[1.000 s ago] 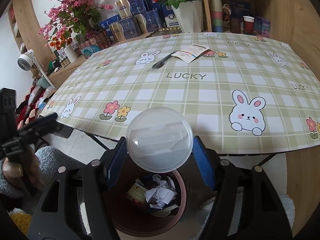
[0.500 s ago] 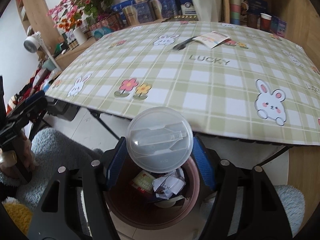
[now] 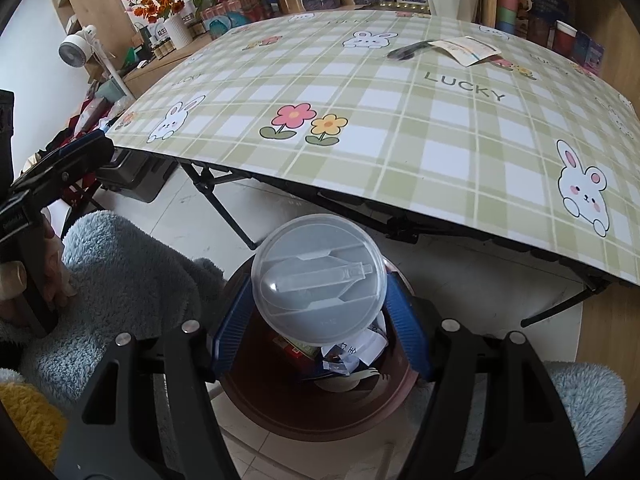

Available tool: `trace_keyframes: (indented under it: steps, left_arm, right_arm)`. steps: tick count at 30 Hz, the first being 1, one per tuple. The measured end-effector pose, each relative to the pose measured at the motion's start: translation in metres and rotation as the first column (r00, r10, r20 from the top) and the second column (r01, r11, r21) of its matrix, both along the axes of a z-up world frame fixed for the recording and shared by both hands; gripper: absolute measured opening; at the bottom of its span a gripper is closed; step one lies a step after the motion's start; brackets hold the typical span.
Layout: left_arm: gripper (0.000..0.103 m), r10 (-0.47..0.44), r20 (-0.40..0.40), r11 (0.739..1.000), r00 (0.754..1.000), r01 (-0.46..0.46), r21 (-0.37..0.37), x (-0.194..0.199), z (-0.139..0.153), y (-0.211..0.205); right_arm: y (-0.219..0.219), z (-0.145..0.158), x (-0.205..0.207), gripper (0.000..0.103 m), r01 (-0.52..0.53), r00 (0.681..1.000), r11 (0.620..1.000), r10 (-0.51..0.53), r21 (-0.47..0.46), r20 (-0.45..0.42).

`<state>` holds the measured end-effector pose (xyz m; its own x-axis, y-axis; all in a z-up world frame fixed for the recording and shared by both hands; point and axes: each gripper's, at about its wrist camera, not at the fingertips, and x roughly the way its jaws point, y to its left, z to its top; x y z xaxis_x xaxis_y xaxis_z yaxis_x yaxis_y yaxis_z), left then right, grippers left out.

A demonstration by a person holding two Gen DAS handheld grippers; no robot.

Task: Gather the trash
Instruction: 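Move both open tools from the bin back toward the table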

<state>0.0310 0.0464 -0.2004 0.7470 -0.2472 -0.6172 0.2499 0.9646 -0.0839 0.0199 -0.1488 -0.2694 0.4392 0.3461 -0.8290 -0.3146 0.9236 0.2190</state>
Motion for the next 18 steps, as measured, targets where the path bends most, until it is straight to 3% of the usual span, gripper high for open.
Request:
trace_keyframes:
  steps: [2,13,18]
  left_arm:
    - [0.097,0.006,-0.007,1.000,1.000,-0.006,-0.009,0.001,0.000,0.002]
    - [0.097,0.019,-0.028,1.000,0.999,-0.019,-0.019,0.004,-0.002,0.006]
    - [0.097,0.009,-0.061,1.000,0.998,-0.011,-0.021,0.009,-0.005,0.006]
  right_arm:
    - [-0.002,0.002,-0.002,0.096,0.014,1.000,1.000,-0.014,0.011,0.016]
    - [-0.015,0.010,0.006,0.097,0.084,0.995,0.996,-0.084,0.011,0.050]
    - [-0.035,0.020,0.013,0.097,0.150,0.985,0.987,-0.155,0.064,0.080]
